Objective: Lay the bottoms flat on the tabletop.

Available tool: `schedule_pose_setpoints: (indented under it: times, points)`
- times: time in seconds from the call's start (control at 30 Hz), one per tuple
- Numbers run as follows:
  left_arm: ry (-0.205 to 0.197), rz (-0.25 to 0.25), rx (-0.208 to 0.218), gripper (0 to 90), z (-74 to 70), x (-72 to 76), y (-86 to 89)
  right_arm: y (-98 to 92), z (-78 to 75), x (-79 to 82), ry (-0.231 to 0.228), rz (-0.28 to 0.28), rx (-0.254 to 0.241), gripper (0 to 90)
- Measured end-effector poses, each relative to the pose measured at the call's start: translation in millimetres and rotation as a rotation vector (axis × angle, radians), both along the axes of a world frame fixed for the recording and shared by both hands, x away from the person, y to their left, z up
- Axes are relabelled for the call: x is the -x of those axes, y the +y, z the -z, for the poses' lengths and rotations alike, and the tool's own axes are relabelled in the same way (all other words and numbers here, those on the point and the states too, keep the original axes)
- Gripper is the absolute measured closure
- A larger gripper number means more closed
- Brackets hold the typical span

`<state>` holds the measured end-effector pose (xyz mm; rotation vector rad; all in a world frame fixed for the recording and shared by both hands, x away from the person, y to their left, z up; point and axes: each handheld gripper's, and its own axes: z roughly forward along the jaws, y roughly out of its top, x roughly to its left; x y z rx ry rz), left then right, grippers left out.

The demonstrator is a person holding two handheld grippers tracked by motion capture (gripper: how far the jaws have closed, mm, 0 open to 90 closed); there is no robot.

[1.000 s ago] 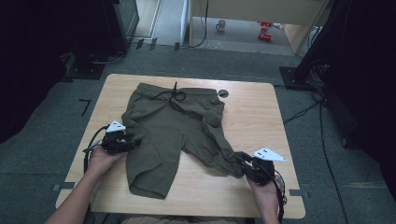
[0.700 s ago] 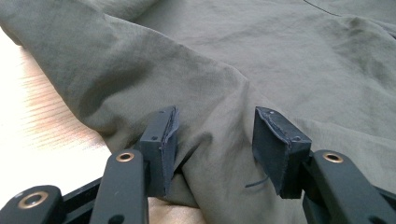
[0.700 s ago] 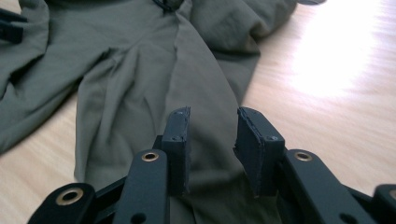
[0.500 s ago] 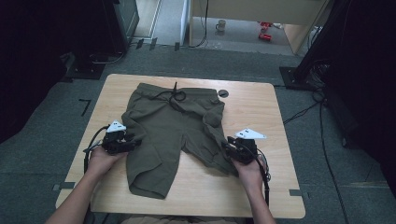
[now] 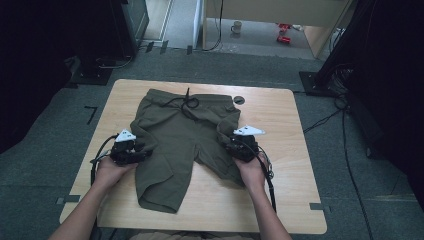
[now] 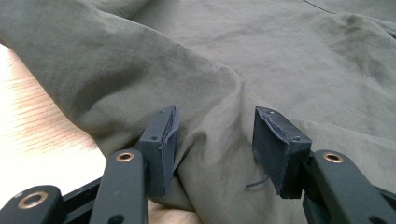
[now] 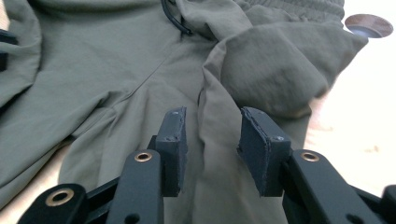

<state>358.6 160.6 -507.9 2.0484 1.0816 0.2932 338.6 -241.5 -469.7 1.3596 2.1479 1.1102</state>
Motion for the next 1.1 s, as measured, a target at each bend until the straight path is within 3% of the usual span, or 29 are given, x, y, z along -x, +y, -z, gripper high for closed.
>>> schedule_pose_setpoints:
  times: [0.07, 0.13, 0.2, 0.37, 0.53, 0.77, 1.0, 1.1]
  points:
    - [-0.001, 0.004, -0.003, 50.5, -0.1, 0.0, 0.0, 2.6, 2.3, -6.7, 0.006, 0.006, 0.014, 62.5]
    - [0.000, 0.005, -0.003, 50.5, 0.1, 0.1, -0.1, 3.3, 4.7, -12.3, 0.014, 0.010, 0.020, 69.5]
    - [0.001, 0.005, 0.000, 50.5, 0.6, 0.0, 0.2, 2.0, 5.4, -16.0, 0.033, 0.008, 0.040, 90.0]
    - [0.006, 0.007, -0.001, 50.6, 1.4, -0.1, 1.8, -17.1, -2.4, -13.2, 0.043, 0.066, 0.016, 90.0]
    - [0.003, 0.009, -0.010, 50.5, 1.6, 0.0, 0.0, -51.9, -4.7, -3.4, 0.033, 0.144, 0.015, 90.0]
    - [0.002, 0.009, -0.011, 50.5, 2.0, 0.0, -0.3, -91.0, 18.7, 14.8, 0.088, 0.224, 0.029, 90.0]
    - [0.003, 0.011, -0.012, 50.6, 2.1, 0.3, -0.1, -105.5, 39.7, 35.5, 0.113, 0.253, 0.020, 90.0]
    - [0.004, 0.011, -0.012, 50.7, 2.0, 0.5, 0.1, -109.5, 41.4, 40.9, 0.112, 0.260, 0.021, 90.0]
